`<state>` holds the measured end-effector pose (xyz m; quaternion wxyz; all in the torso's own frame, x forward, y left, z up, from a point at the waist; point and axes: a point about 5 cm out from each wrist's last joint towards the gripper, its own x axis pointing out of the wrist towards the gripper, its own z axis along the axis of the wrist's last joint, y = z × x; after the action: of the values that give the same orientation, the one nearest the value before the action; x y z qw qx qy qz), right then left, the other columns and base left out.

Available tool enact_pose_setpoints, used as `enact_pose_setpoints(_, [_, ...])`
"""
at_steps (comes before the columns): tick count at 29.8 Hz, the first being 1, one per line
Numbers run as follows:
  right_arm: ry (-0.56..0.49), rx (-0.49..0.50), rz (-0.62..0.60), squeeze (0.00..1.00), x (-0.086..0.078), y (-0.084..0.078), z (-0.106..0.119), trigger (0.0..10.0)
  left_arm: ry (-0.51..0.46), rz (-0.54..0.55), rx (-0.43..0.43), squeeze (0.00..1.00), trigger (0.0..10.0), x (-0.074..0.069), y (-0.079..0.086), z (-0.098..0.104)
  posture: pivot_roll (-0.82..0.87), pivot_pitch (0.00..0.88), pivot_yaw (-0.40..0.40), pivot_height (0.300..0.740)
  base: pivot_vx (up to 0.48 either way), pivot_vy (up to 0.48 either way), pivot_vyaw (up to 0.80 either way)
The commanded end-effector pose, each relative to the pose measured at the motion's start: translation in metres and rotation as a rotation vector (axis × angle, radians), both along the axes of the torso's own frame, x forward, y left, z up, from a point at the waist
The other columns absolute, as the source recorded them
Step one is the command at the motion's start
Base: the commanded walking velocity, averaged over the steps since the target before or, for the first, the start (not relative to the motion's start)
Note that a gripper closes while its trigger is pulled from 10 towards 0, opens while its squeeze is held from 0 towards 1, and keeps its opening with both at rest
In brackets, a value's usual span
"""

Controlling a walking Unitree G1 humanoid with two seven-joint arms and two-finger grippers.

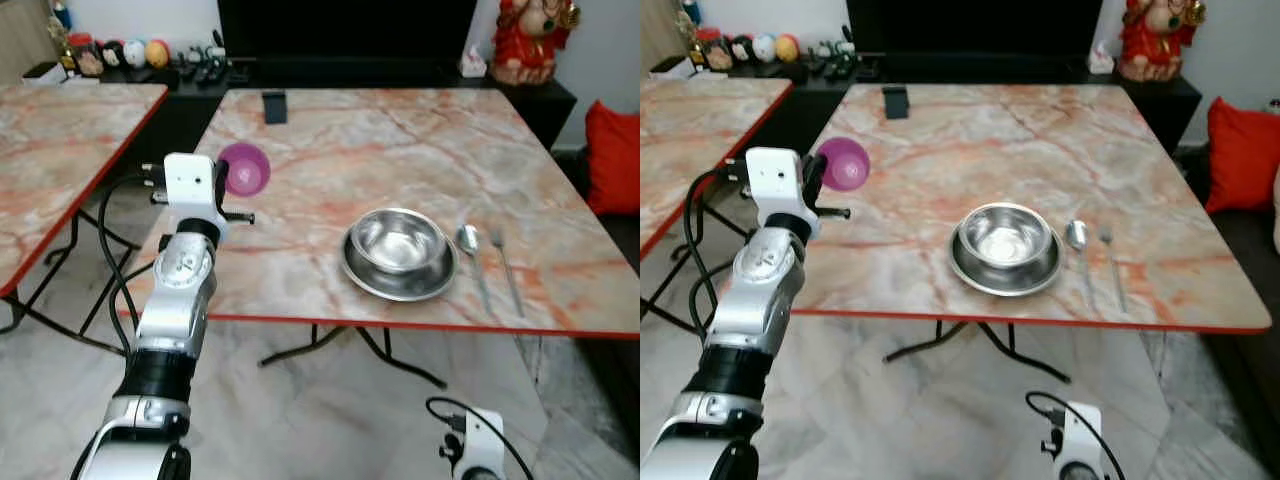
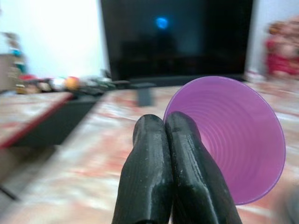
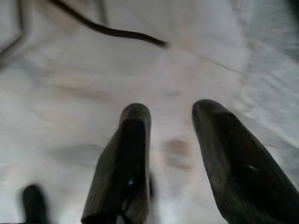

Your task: Setting the table

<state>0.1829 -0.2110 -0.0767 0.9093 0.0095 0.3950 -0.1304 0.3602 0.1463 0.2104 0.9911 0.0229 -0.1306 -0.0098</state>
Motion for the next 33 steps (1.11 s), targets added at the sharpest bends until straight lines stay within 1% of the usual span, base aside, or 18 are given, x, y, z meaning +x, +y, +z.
enact_pose_setpoints(1, [-0.001,-0.003,-0.004,0.0,0.001,-0.002,0.001,10.0,-0.026,0.0,0.014,0.0,10.0,0.0,0.003,0.006,0.02,0.0,0.005,0.74,0.0,-0.454,0.0])
enact_pose_setpoints(3, [-0.002,-0.004,-0.003,0.0,0.001,-0.002,0.001,10.0,-0.025,0.0,0.018,0.0,10.0,0.0,0.004,0.006,0.02,0.0,0.005,0.74,0.0,-0.446,0.0])
enact_pose_setpoints(7, [-0.004,-0.003,-0.001,0.0,0.002,-0.001,0.001,10.0,-0.006,0.013,0.015,0.0,10.0,0.003,0.01,0.004,0.02,0.0,0.002,0.74,0.0,0.0,0.0])
enact_pose_setpoints(11, [-0.004,-0.001,0.001,0.0,0.002,-0.001,0.001,10.0,-0.009,0.029,0.018,0.0,10.0,0.003,0.015,0.005,0.02,0.0,0.0,0.74,0.0,0.0,0.0])
enact_pose_setpoints(19, [-0.006,0.001,0.002,0.0,0.002,-0.001,0.001,10.0,-0.008,0.051,0.005,0.0,10.0,0.003,0.021,0.005,0.02,0.0,-0.002,0.74,0.0,0.0,0.0])
enact_pose_setpoints(25, [-0.004,0.003,-0.001,0.0,0.002,-0.002,0.001,10.0,-0.006,0.082,0.017,0.0,10.0,0.005,0.027,0.006,0.02,0.0,-0.002,0.74,0.379,0.0,0.0])
enact_pose_setpoints(33, [-0.006,0.004,-0.003,0.0,0.002,-0.002,0.001,10.0,-0.015,0.081,0.006,0.0,10.0,0.005,0.027,0.008,0.02,0.0,-0.002,0.74,0.436,0.0,0.0])
